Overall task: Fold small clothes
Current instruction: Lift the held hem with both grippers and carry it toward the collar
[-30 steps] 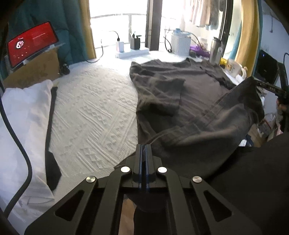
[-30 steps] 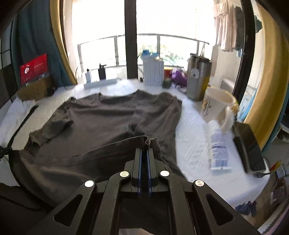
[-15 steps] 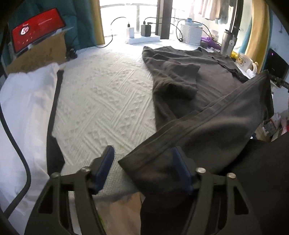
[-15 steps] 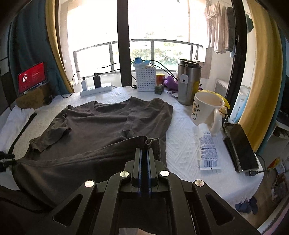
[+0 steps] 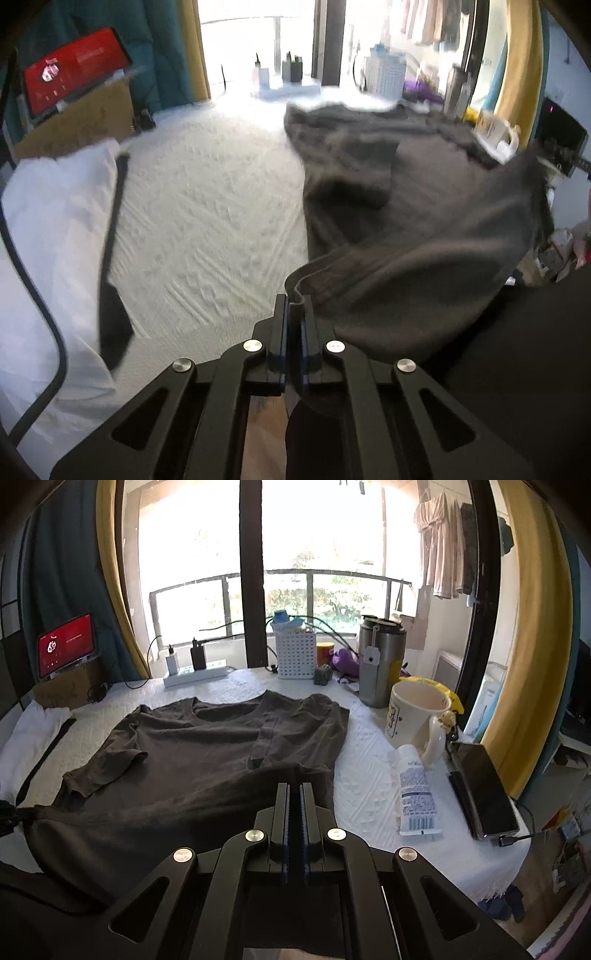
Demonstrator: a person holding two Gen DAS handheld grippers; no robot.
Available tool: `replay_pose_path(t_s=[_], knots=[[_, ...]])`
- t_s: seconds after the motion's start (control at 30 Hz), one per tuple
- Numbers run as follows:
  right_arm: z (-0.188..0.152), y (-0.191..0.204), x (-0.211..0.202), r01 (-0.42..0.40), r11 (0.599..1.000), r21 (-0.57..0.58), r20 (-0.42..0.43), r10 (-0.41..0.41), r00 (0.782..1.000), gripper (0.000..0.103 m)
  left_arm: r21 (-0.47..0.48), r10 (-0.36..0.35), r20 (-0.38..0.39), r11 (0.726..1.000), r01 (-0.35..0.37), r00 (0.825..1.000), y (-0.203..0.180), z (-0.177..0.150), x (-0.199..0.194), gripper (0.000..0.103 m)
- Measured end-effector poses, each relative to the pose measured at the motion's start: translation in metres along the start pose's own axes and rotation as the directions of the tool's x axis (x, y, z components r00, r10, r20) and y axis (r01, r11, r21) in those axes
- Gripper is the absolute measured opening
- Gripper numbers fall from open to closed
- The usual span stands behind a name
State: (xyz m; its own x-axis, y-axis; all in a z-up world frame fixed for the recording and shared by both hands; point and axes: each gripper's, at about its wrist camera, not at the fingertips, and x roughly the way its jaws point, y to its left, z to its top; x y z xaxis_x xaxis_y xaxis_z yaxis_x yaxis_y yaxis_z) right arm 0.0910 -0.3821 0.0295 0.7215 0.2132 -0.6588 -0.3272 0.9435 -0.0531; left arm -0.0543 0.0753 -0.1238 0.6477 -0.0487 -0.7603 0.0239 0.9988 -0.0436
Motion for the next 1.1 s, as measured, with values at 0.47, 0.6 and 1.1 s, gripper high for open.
replay_pose_path(t_s=[0.47,0.6,1.1], knots=[[-0.026,-0.001,0.043,0.057,0.997,-0.050,-0.157,-0.064,0.986,0.006,0.011,-0.031,0.191,1.000,0.029,0.981,-0.013,0.047,-0.036,0.004],[-0.038,-0.006,0.065,0.097,0.995,-0.034,-0.190,-0.101,0.977,0.014,0.019,-0.040,0.256,0.999,0.037,0.966,-0.020,0.064,-0.047,0.004],[-0.038,-0.027,0.110,0.034,0.999,0.021,-0.228,-0.029,0.973,0.026,0.048,-0.060,0.374,0.998,0.045,0.926,-0.027,0.108,-0.062,0.004]])
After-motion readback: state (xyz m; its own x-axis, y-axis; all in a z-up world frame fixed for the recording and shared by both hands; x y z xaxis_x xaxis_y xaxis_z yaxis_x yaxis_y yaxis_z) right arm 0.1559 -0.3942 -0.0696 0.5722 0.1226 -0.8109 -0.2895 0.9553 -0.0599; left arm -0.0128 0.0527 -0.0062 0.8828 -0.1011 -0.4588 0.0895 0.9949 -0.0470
